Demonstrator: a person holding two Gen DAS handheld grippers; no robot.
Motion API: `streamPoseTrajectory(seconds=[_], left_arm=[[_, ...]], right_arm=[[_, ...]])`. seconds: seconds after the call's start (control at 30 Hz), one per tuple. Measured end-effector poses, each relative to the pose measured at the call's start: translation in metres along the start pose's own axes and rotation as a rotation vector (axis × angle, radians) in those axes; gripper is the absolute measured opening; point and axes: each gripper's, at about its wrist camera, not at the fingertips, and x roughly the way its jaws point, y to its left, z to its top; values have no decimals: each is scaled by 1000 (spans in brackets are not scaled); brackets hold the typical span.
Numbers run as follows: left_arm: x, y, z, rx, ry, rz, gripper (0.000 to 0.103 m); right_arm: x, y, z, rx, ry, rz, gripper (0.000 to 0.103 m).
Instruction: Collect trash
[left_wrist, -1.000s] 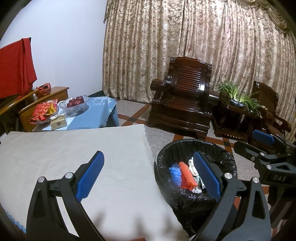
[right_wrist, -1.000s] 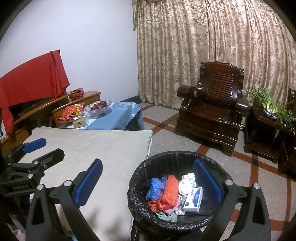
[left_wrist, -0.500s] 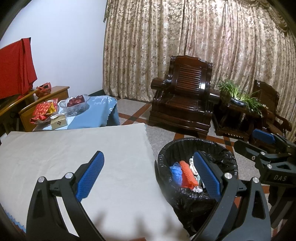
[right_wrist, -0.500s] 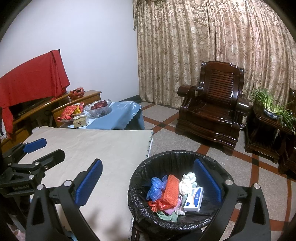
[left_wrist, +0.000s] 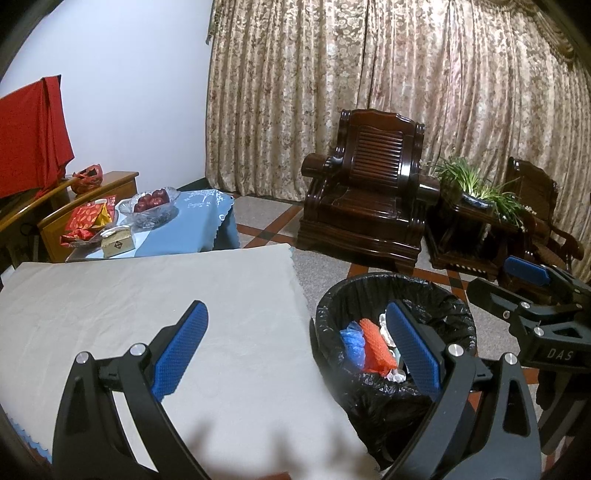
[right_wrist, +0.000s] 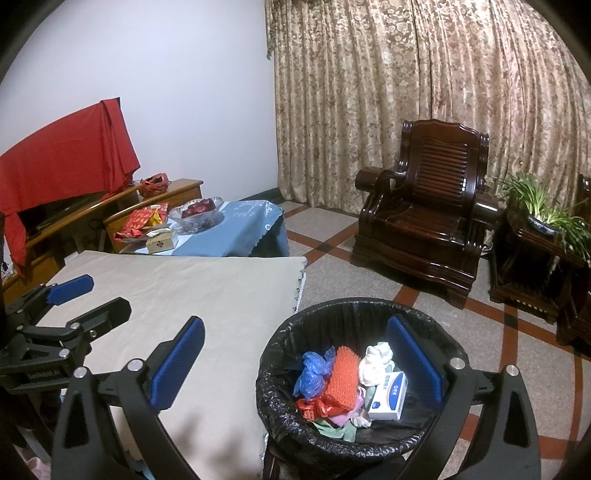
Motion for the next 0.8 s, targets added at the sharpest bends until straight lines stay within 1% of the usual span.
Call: streamPoseTrajectory(seconds=[0.8], left_arm=[[-1, -4, 3, 3, 2, 2, 94]], right_arm=[[0, 0, 1, 1, 2, 0, 97]])
